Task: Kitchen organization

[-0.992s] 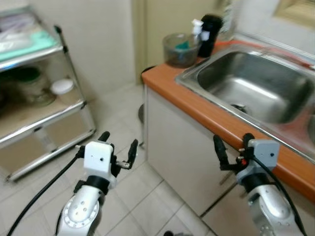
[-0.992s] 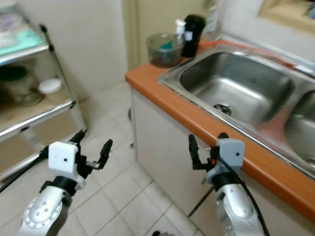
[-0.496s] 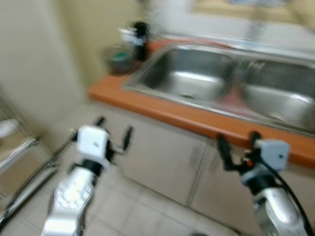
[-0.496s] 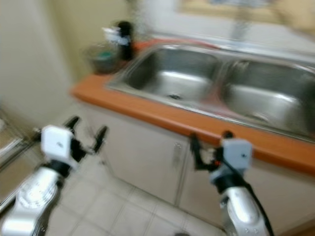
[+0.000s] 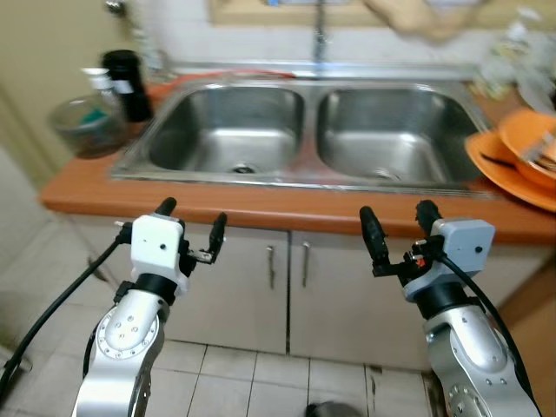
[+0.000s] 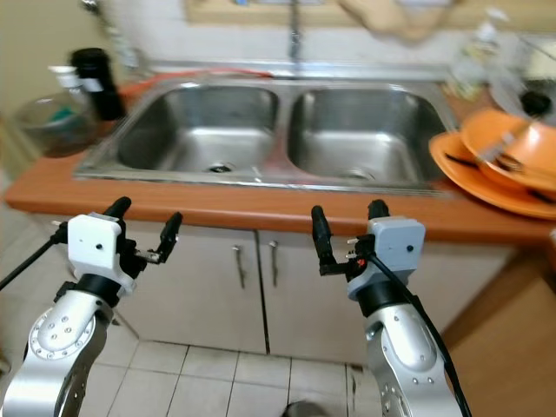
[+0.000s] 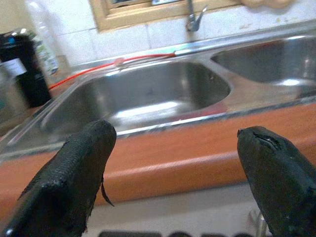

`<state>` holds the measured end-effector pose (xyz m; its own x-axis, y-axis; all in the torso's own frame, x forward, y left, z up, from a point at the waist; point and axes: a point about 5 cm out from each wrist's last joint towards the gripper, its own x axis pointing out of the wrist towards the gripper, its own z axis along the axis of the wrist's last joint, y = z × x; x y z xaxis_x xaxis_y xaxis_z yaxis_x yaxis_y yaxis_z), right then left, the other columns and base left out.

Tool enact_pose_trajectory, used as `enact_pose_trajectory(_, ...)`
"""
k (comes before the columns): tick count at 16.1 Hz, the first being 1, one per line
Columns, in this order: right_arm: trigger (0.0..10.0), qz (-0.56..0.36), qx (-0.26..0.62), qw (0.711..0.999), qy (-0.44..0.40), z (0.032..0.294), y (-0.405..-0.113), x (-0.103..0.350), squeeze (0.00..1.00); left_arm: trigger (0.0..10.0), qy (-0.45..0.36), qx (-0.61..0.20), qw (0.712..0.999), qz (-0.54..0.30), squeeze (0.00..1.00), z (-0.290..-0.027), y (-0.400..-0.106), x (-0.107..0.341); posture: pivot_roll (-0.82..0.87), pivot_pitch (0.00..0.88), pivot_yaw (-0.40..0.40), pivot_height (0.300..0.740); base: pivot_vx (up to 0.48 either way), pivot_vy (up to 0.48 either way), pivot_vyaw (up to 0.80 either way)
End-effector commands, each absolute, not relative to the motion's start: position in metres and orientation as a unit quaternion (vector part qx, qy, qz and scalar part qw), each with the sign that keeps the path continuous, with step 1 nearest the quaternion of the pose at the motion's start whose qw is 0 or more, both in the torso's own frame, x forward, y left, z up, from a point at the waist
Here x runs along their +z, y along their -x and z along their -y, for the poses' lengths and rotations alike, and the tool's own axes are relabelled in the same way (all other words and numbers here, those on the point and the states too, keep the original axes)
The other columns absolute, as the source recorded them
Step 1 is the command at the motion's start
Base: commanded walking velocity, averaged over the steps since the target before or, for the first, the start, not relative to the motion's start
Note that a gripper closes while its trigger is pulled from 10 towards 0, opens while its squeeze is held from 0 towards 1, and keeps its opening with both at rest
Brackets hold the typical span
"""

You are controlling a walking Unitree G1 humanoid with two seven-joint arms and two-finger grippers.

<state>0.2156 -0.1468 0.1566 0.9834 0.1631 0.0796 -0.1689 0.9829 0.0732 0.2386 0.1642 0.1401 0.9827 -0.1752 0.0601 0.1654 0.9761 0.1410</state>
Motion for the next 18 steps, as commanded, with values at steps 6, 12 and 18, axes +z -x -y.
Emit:
enact_pose_trajectory(6,10.0,0.018,0.060,0.998,-0.015,0.153,-0.223,0.158,1.00,10.0,0.005,-0.043,0.998,0.053,0.00,-0.171,-0.240,0.154,-0.12,0.000,0.014,0.740,0.000,0.000,-0.53)
enact_pose_trajectory(12,10.0,0.000,0.089,0.996,0.014,0.146,-0.230,0.160,1.00,10.0,-0.042,-0.023,0.998,0.036,0.00,-0.172,-0.238,0.151,-0.15,0.000,0.035,0.740,0.000,0.000,-0.26)
enact_pose_trajectory(18,10.0,-0.005,0.027,1.000,0.015,0.163,-0.228,0.157,1.00,10.0,-0.061,-0.068,0.995,0.038,0.00,-0.149,-0.239,0.155,-0.09,0.000,0.044,0.740,0.000,0.000,-0.77)
